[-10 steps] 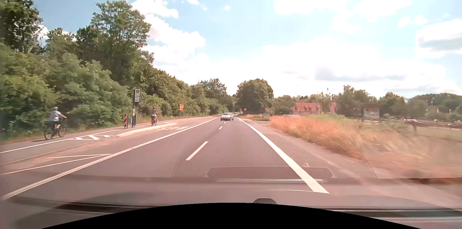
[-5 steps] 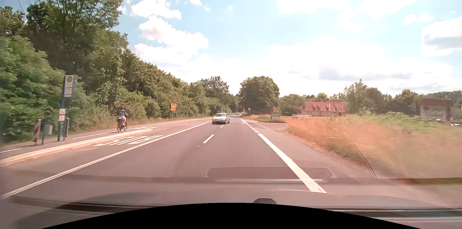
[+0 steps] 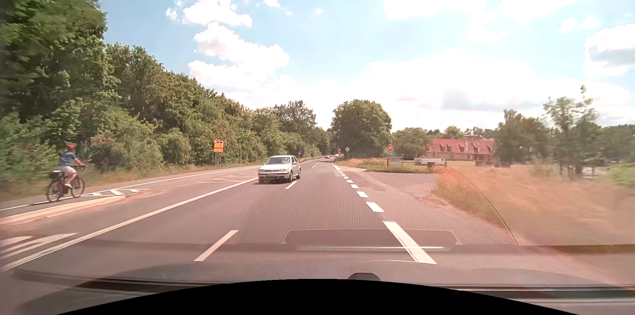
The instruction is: Follow the waypoints while adhering to traffic rules and regulations
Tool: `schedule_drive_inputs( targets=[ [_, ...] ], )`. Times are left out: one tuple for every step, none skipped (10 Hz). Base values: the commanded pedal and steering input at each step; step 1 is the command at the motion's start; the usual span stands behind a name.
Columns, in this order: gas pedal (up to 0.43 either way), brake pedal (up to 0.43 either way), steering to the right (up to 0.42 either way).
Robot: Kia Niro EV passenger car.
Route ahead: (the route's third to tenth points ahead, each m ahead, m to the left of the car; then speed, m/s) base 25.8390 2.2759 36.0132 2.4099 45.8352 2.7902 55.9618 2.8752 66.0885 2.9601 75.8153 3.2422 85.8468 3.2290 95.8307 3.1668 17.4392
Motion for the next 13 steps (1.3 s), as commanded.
schedule_drive_inputs(
  targets=[
    [0.067, 0.000, -0.010],
    [0.067, 0.000, -0.013],
    [0.067, 0.000, -0.017],
    [0.067, 0.000, -0.017],
    [0.067, 0.000, -0.017],
    [0.067, 0.000, -0.017],
    [0.067, 0.000, -0.017],
    [0.067, 0.000, -0.016],
    [0.067, 0.000, -0.013],
    [0.067, 0.000, -0.012],
    [0.067, 0.000, -0.011],
    [0.067, 0.000, -0.009],
    [0.067, 0.000, -0.006]
  ],
)
